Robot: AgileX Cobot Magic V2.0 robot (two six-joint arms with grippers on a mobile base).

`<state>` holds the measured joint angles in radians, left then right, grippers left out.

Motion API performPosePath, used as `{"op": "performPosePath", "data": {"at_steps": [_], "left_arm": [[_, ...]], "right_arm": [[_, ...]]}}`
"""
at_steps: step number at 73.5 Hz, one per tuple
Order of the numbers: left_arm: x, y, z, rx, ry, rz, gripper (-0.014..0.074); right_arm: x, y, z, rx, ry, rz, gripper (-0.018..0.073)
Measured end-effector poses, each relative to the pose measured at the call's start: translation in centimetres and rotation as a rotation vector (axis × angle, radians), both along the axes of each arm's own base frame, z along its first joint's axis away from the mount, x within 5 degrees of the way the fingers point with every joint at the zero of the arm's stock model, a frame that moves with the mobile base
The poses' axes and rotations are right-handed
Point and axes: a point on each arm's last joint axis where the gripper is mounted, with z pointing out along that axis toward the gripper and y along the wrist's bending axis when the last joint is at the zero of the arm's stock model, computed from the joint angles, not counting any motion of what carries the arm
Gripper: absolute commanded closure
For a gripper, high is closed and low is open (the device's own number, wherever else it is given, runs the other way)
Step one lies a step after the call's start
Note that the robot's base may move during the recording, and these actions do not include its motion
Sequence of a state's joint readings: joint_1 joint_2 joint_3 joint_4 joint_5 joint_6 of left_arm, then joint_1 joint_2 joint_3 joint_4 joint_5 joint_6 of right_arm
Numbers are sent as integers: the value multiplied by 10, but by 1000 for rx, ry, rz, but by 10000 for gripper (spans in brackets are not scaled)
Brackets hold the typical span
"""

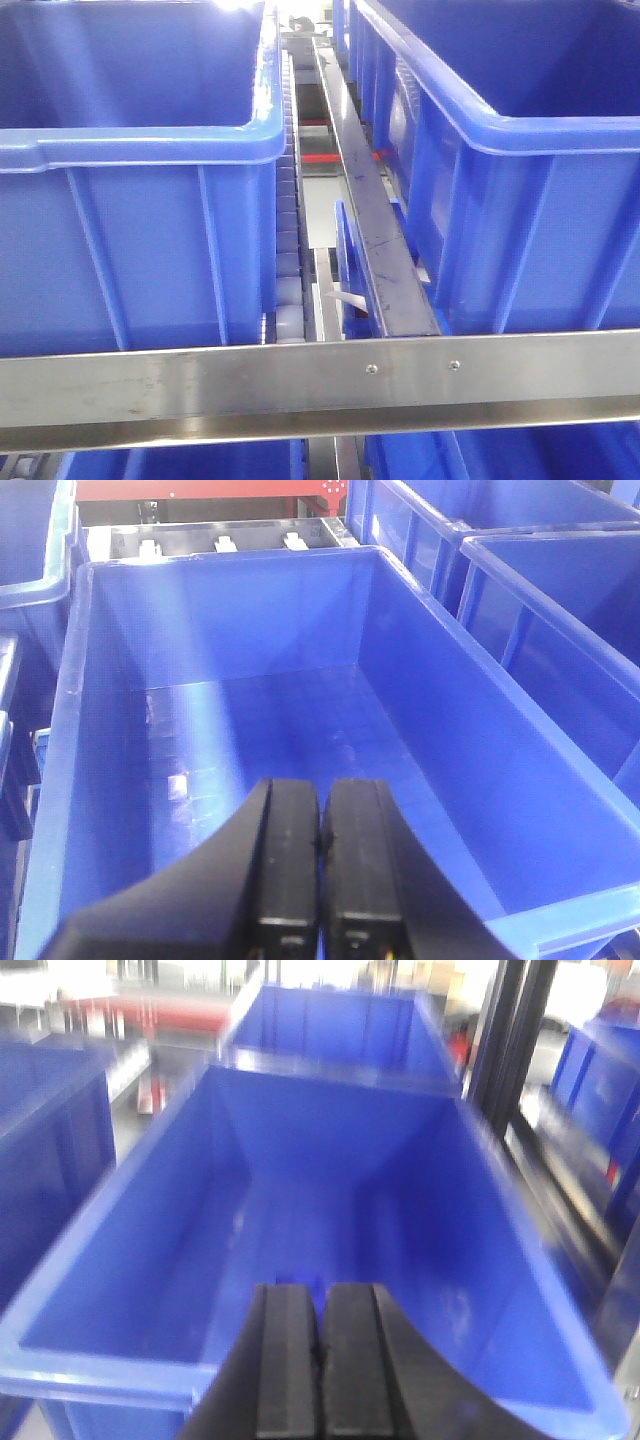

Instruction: Pick and sort blue part to right shelf

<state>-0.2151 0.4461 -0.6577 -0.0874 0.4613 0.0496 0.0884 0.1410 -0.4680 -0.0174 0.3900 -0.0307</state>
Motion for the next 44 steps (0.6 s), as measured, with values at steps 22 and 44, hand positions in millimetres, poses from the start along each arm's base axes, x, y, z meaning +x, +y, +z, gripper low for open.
{"op": "performPosePath", "data": {"at_steps": [22,44], "left_arm": [[0,0,0,0,0,0,470],[-20,10,-44,-22,-153,78,470]], "right_arm": [[0,0,0,0,0,0,471],[0,0,0,0,0,0,471]]}}
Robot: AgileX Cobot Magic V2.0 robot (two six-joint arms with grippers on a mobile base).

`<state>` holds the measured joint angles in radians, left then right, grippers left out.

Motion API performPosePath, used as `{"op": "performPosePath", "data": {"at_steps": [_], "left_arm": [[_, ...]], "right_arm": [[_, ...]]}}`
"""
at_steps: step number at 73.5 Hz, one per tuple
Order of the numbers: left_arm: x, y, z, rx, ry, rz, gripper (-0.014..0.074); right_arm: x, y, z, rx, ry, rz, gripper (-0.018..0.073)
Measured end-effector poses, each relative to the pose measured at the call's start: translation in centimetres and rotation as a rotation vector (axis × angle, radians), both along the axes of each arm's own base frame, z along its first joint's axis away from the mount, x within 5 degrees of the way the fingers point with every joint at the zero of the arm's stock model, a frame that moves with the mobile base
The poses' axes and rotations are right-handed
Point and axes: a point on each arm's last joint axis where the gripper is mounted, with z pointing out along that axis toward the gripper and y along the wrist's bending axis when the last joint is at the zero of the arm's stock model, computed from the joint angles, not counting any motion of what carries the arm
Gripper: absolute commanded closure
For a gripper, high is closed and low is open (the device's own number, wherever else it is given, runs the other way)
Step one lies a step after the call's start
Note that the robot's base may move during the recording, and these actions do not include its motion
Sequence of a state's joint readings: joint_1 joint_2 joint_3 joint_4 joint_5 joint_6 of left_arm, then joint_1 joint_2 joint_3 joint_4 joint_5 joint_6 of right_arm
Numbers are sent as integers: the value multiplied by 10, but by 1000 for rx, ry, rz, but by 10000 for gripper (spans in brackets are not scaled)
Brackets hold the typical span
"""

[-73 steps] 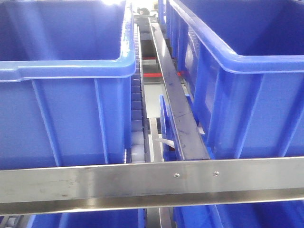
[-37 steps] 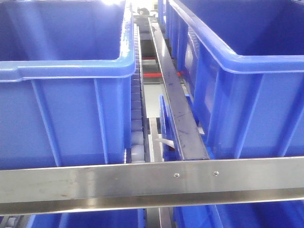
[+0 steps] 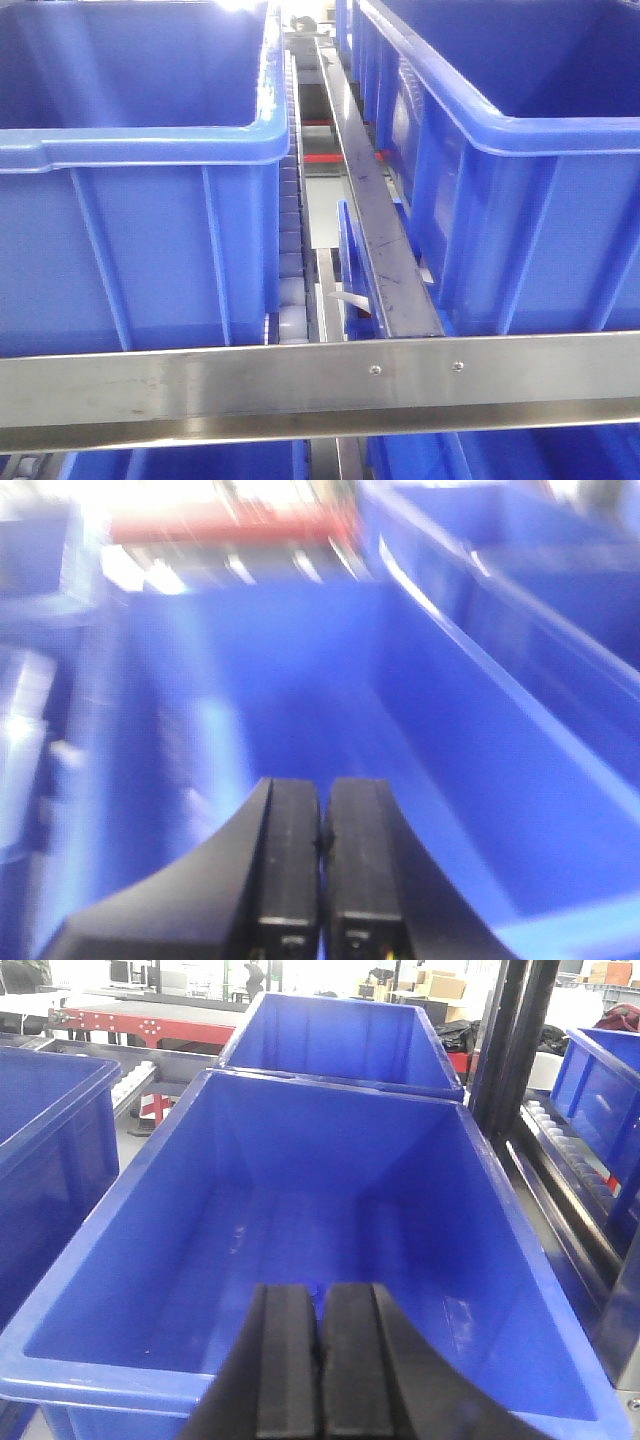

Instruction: Pick and sort blue part to right shelf

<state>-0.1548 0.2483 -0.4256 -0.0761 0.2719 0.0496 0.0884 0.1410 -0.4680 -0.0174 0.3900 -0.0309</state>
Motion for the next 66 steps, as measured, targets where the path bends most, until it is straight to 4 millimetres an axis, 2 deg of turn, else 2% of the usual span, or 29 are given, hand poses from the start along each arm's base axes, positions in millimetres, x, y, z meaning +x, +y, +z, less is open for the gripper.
{"op": "performPosePath", "data": {"at_steps": [13,23,32,43,66], "left_arm": [[-16,8,-56,-7,-55,106,470],[-10,11,-91,-4,-4,175,470],[-6,13,-112,-7,11,200,470],[-6,13,-107,-13,-67,208,470],[-6,13,-106,-16,-79,209,470]], "right_arm": [[0,0,0,0,0,0,471],[0,0,0,1,0,0,471],[0,0,0,1,0,0,471],[0,0,0,1,0,0,471],[0,0,0,1,0,0,471]]}}
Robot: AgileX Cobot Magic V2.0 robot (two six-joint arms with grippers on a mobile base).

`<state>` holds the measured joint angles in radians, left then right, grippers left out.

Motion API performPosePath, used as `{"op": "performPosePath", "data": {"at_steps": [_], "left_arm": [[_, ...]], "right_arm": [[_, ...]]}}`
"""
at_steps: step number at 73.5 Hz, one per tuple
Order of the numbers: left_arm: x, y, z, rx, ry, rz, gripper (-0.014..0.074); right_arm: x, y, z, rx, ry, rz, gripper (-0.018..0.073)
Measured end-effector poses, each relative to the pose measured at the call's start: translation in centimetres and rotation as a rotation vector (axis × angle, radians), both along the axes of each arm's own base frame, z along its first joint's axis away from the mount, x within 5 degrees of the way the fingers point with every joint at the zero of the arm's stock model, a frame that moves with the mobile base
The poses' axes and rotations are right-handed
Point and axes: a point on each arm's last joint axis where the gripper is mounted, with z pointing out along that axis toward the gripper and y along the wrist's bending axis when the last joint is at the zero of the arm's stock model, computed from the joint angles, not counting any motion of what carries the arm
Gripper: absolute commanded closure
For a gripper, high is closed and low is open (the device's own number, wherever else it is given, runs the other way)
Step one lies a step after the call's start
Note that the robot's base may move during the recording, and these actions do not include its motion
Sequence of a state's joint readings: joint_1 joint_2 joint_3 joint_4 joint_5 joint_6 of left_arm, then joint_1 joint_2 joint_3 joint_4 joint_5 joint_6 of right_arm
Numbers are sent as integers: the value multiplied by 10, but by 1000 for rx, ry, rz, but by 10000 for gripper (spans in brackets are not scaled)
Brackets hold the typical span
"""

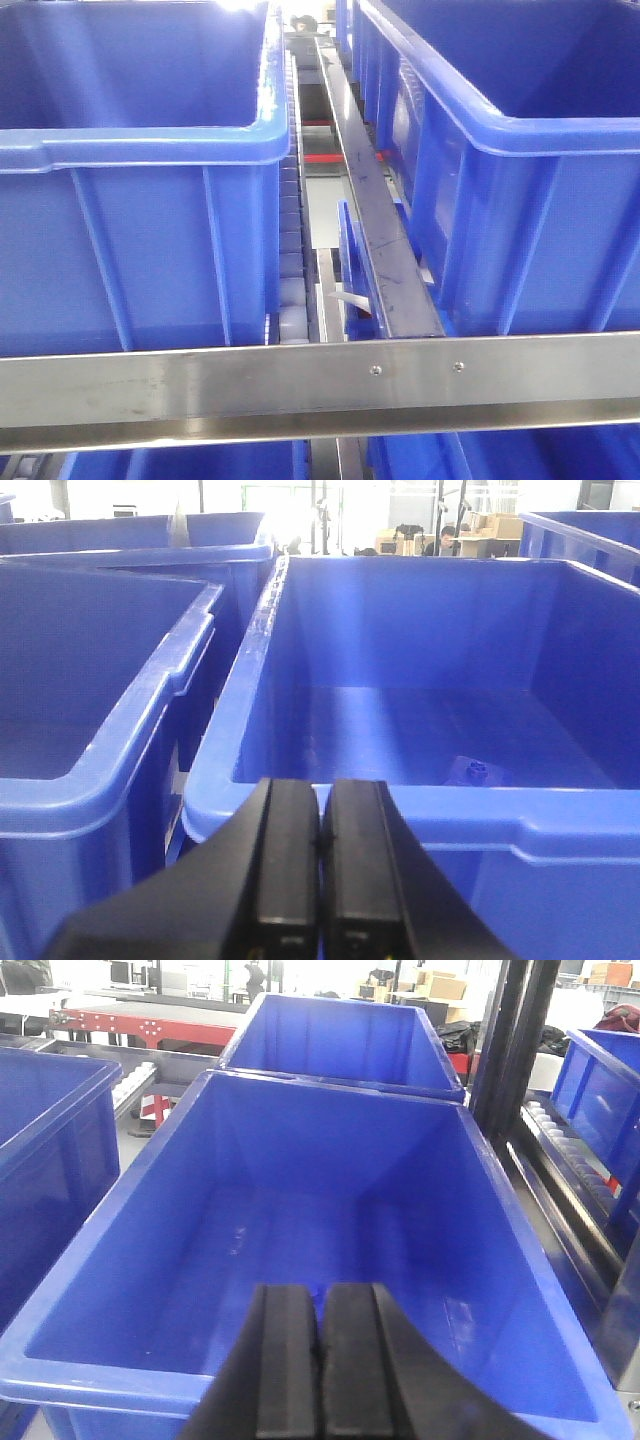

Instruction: Pick and sort blue part to right shelf

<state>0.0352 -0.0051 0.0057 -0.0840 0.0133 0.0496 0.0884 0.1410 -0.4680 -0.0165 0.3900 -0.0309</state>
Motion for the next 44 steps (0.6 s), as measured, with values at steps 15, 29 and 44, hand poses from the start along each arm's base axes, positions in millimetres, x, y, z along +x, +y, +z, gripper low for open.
{"op": "performPosePath", "data": {"at_steps": [15,29,44], "left_arm": [[0,0,0,0,0,0,470],[0,0,0,0,0,0,470],[0,0,0,0,0,0,470]], "right_arm": [[0,0,0,0,0,0,471],[0,0,0,0,-2,0,471],[16,2,-35,4,8,4,471]]}}
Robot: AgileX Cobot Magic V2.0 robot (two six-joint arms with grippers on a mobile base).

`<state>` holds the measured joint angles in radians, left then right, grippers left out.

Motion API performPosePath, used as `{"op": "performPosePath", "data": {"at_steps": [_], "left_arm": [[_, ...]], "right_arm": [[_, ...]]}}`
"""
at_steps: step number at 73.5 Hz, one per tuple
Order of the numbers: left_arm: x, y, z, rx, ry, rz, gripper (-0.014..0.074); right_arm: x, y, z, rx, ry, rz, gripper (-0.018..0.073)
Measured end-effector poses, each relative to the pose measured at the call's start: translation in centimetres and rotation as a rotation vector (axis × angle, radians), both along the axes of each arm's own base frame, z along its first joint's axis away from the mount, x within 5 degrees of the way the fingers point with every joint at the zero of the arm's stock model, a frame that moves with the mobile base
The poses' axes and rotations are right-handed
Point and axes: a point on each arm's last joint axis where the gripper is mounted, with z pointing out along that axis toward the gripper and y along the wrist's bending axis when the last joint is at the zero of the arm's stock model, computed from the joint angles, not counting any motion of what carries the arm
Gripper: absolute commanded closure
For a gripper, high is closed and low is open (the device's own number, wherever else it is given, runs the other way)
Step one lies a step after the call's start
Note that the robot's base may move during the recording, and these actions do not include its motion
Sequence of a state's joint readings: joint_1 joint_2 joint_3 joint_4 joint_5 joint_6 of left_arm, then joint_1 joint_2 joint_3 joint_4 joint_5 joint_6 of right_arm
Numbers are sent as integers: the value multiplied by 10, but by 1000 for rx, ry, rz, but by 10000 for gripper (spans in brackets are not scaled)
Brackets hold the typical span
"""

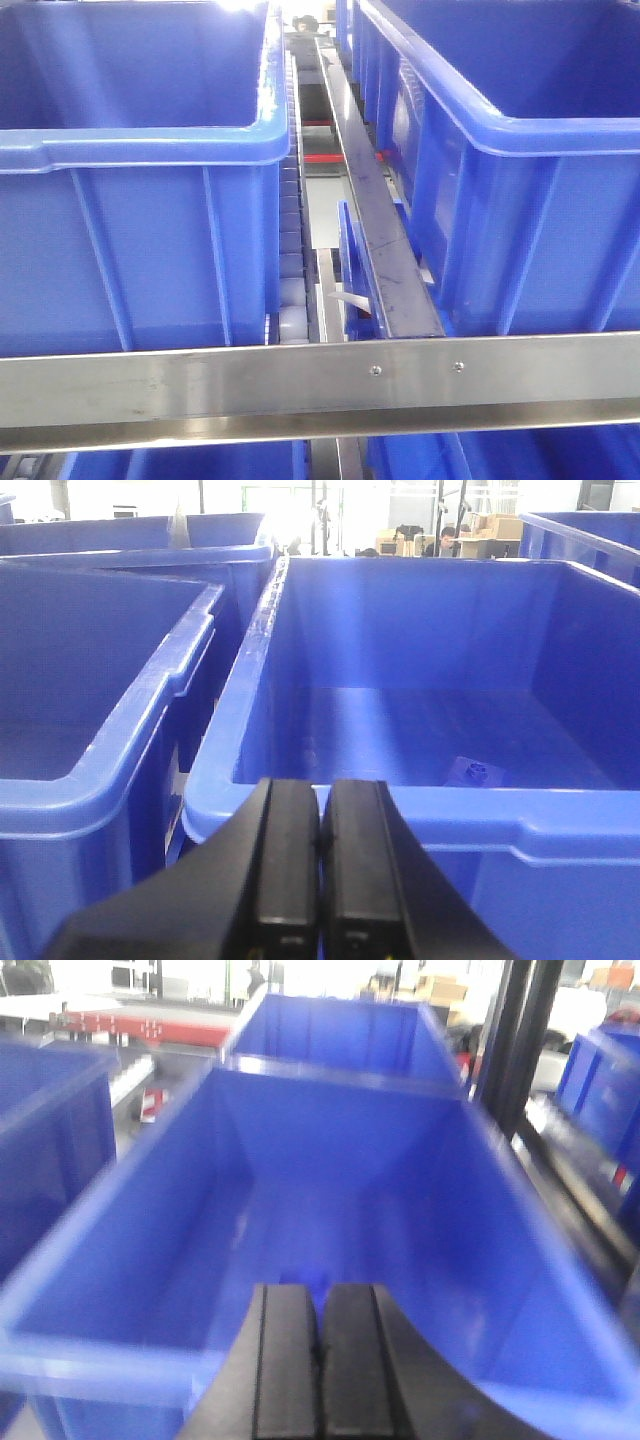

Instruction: Pick and sort blue part to right shelf

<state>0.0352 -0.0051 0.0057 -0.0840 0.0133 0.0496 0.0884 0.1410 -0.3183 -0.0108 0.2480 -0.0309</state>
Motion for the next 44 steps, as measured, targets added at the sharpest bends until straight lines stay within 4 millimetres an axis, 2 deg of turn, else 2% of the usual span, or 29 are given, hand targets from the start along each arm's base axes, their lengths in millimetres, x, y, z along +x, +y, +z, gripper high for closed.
{"op": "performPosePath", "data": {"at_steps": [10,22,28,44], "left_arm": [[0,0,0,0,0,0,470],[0,0,0,0,0,0,470],[0,0,0,0,-2,0,470],[0,0,0,0,-2,0,470]], "right_arm": [[8,1,-43,19,32,4,471],[6,0,-84,58,37,-9,471],[4,0,-92,64,40,-13,471],[4,0,-94,68,45,-13,471]]}}
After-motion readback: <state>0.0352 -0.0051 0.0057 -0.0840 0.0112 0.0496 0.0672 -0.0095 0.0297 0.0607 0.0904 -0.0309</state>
